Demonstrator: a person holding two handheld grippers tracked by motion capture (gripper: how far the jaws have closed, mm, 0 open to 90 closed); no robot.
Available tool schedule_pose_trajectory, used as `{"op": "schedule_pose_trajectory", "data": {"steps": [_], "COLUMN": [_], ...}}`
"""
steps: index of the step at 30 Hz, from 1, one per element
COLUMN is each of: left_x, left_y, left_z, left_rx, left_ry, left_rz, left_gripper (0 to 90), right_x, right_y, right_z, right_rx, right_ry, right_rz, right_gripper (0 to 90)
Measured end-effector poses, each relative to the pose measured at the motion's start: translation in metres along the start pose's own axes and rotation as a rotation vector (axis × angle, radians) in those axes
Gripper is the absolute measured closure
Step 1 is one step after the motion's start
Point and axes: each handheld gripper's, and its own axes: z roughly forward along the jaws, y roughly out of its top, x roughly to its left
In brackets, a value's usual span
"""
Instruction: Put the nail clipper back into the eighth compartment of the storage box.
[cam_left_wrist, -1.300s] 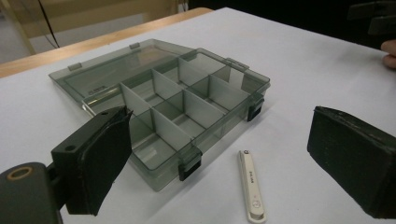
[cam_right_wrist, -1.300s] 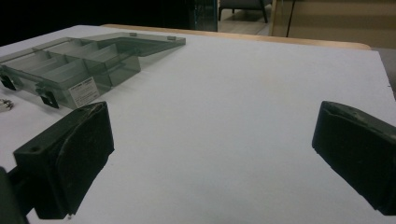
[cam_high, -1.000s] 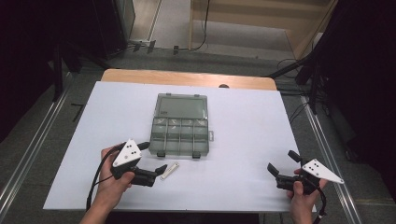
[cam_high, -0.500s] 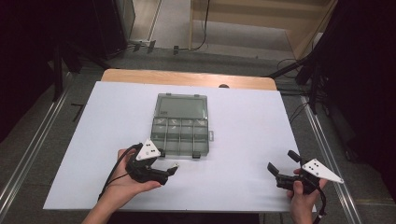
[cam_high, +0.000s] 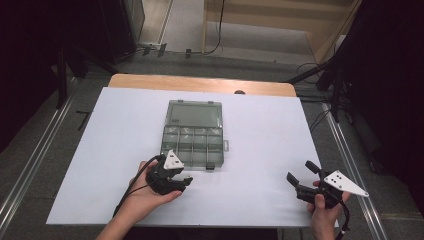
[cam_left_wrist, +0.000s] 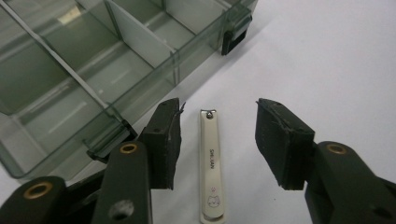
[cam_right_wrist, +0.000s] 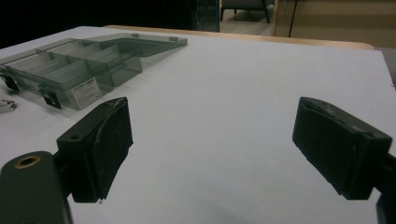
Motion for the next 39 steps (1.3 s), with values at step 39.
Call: {"op": "schedule_pose_trajectory", "data": {"steps": [39], "left_x": [-0.014], "left_y": [0.001], "left_z": [0.031], "left_rx": [0.075], "left_ry": [0.146], "left_rz": [-0.044], "left_gripper": [75.5], "right_x": [-0.001], "right_y": [0.0], "right_z": [0.0], "right_rx": [0.01], "right_ry": [0.018], "right_rz": [0.0], "right_gripper": [0.0]}}
